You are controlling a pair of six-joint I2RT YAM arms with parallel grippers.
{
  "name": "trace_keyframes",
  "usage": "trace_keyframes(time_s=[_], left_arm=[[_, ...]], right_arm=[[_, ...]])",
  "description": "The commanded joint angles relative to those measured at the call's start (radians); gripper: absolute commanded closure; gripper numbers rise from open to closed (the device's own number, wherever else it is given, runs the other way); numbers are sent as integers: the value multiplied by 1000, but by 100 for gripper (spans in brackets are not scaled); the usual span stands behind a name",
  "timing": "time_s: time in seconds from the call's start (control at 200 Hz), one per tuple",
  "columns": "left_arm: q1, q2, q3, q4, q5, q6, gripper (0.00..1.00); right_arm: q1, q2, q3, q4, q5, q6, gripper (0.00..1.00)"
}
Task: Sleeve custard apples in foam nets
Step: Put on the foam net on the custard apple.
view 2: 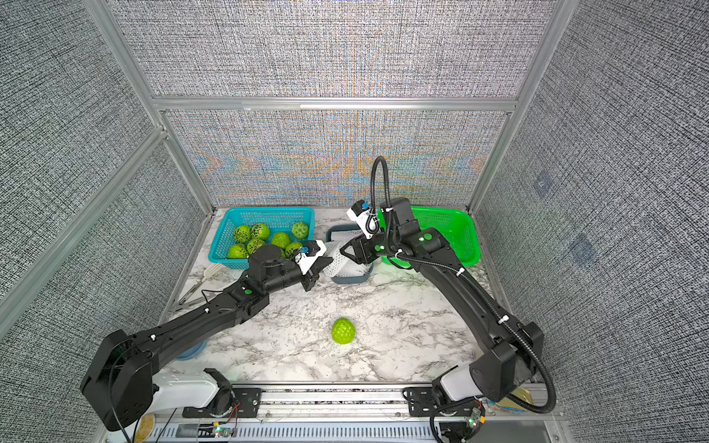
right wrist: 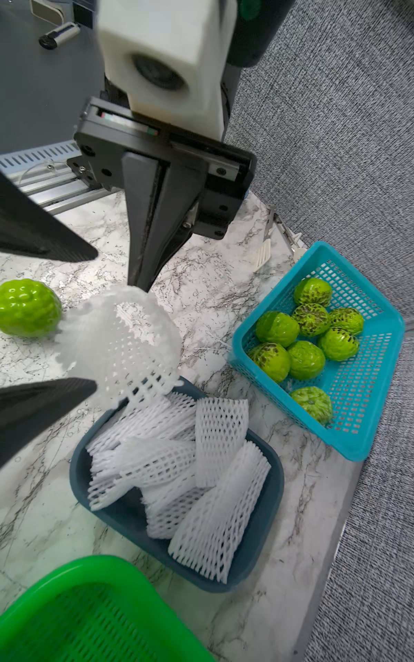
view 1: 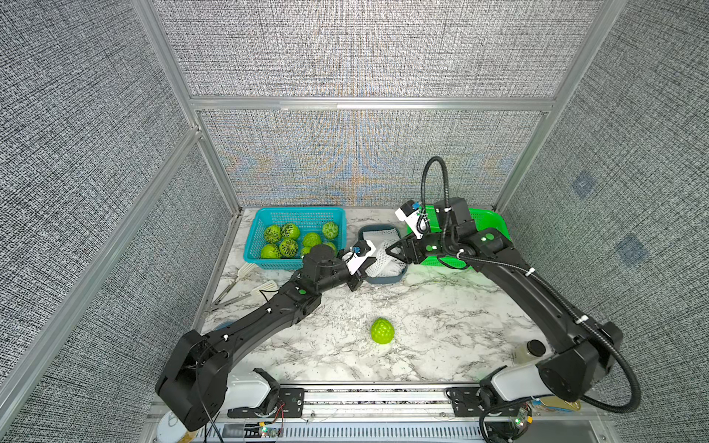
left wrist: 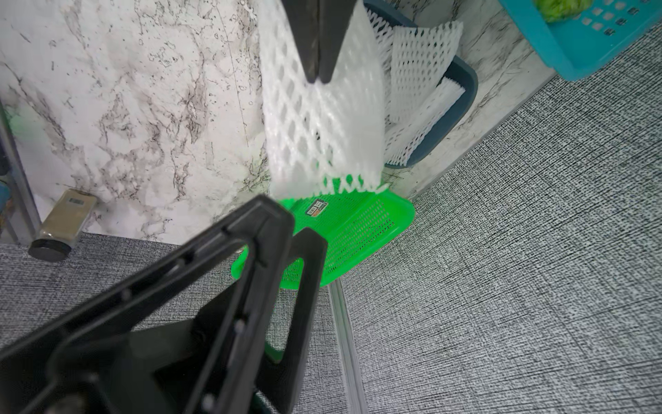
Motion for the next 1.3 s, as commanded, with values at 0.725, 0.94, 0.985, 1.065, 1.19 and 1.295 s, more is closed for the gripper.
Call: trace_keyframes(time_s=[0.725,0.94,0.985,1.065,1.19,1.295], left_arm=[[19,-202,-222,373,184,-483,100],[20,-207,-234,392,183,-639,100],[19,-215,-246,392,169,-657,100],[20,-223,-263,384,136,-687,100],[19,-201,-269,345,115,-725,100],[20,-153,-276,373,170,-730,100]], right_arm=[[-17,-420,-763,818,-378,56,42],[-5,-376,-772,905,-377,101,37],[-5,-373,-766,903,-366,115,35],[-5,-368,-749,876,-307,155,34],[-5,-338,-694,779,-221,251,34],[-5,-297,-660,727,-204,327,34]])
